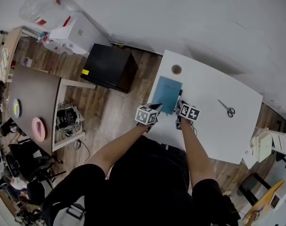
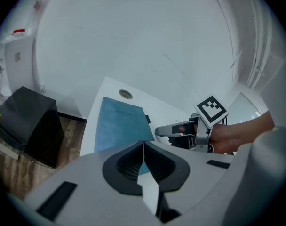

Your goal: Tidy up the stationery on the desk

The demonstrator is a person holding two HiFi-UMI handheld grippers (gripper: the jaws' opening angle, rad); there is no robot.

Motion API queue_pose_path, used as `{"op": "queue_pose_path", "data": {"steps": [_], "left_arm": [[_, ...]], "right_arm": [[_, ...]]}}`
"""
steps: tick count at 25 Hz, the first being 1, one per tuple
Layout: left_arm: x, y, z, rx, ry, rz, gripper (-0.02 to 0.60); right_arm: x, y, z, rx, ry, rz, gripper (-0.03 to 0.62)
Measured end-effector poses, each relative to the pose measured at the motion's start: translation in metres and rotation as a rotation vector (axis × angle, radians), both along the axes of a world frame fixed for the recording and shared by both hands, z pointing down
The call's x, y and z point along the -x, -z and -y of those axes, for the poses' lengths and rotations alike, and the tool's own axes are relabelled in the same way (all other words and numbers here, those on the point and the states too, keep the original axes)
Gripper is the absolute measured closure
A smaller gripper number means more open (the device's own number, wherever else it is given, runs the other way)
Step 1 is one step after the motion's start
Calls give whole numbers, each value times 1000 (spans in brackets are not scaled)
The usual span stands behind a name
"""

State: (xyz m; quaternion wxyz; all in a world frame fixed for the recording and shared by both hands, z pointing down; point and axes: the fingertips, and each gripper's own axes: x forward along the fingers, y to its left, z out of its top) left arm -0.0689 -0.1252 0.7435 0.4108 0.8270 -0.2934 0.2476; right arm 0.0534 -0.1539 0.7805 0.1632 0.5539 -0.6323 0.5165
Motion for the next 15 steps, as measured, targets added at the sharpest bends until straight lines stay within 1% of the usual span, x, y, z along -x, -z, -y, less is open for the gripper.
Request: {"op": "queue_pose_path", "data": {"steps": [3, 5, 10, 15], "left_arm": [[0, 2, 4, -18, -30, -10, 565], [1, 1, 6, -16, -41, -18, 565], [3, -2, 4, 0, -59, -44, 565], [-2, -4, 3, -8, -117, -61, 565]], "right_arm": [[-1, -1, 1, 4, -31, 32, 503], [0, -1, 1, 1, -40, 33, 503], [-1, 3, -2, -16, -30, -47, 503], [-17, 18, -12, -40, -50, -103, 503]]}}
